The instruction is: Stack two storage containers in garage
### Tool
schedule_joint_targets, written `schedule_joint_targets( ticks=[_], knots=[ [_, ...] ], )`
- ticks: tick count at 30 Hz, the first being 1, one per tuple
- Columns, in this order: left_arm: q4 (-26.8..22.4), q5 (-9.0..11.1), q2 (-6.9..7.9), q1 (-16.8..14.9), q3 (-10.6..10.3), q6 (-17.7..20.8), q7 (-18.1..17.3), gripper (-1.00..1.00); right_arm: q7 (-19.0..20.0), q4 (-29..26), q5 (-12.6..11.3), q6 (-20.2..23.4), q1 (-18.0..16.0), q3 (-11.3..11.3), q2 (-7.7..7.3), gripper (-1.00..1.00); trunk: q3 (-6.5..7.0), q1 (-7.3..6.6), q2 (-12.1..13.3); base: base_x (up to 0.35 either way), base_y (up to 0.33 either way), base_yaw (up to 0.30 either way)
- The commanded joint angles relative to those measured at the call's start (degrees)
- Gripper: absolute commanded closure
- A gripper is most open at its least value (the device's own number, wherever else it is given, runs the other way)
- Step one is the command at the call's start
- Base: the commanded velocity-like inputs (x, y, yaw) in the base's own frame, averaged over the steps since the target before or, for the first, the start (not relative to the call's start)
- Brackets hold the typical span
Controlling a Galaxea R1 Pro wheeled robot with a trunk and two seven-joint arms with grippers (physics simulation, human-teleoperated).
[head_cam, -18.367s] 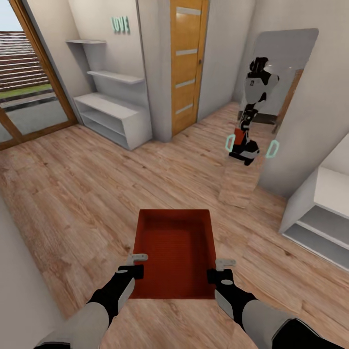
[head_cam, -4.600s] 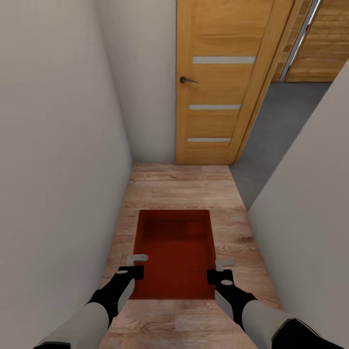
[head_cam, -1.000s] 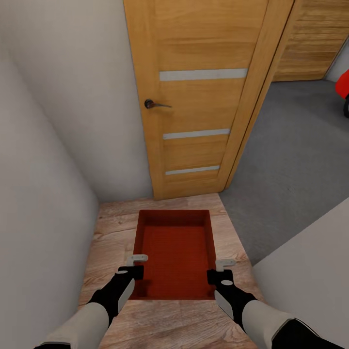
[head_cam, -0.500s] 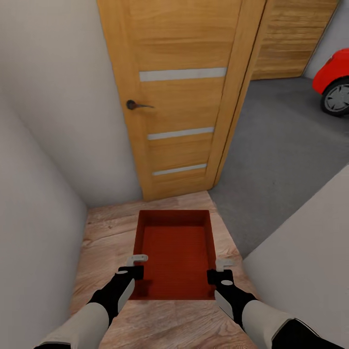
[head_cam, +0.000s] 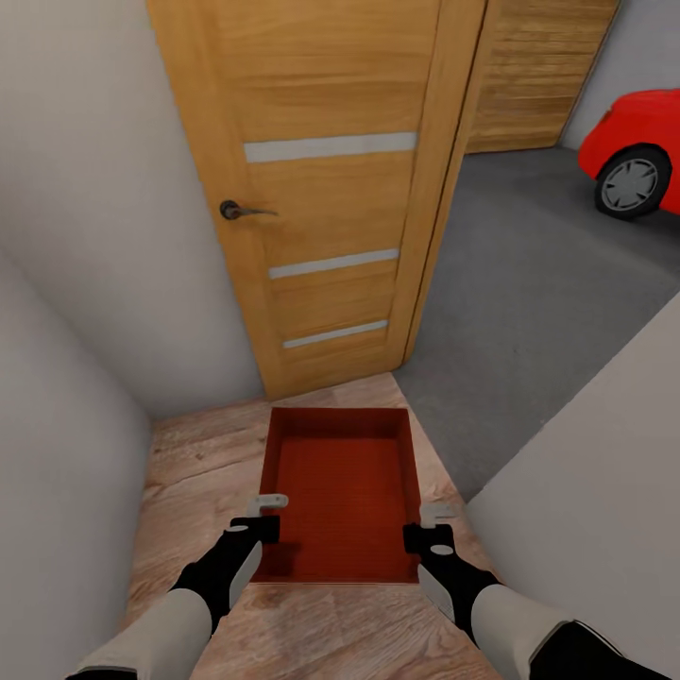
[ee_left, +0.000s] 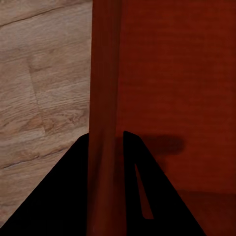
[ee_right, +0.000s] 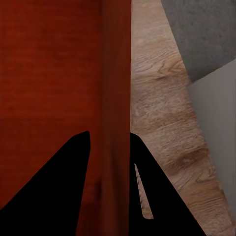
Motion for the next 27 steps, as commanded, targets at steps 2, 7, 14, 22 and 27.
schedule_joint_targets(
  ticks=[2, 7, 14, 22, 27],
  knots=[
    [-3.0, 0.3, 0.36, -0.1, 0.9, 0.4, 0.2, 1.0, 0.0, 2.6, -0.6, -0.1, 0.0, 1.5, -0.04, 1.0, -0.06, 0.03, 0.0, 0.24, 0.197, -0.003],
    [-3.0, 0.3, 0.38, -0.1, 0.8, 0.1, 0.2, 1.0, 0.0, 2.6, -0.6, -0.1, 0.0, 1.5, -0.04, 1.0, -0.06, 0.03, 0.0, 0.247, 0.205, -0.001],
    [-3.0, 0.3, 0.39, -0.1, 0.8, 0.1, 0.3, 1.0, 0.0, 2.6, -0.6, -0.1, 0.0, 1.5, -0.04, 1.0, -0.06, 0.03, 0.0, 0.249, 0.207, 0.0],
    [-3.0, 0.3, 0.34, -0.1, 0.8, 0.1, 0.3, 1.0, 0.0, 2.6, -0.6, -0.1, 0.0, 1.5, -0.06, 1.0, -0.06, 0.03, 0.0, 0.248, 0.205, -0.012],
    [-3.0, 0.2, 0.34, -0.1, 0.9, 0.0, 0.3, 1.0, 0.0, 2.6, -0.6, -0.1, 0.0, 1.5, -0.04, 1.0, -0.06, 0.03, 0.0, 0.118, 0.062, -0.203]
  ],
)
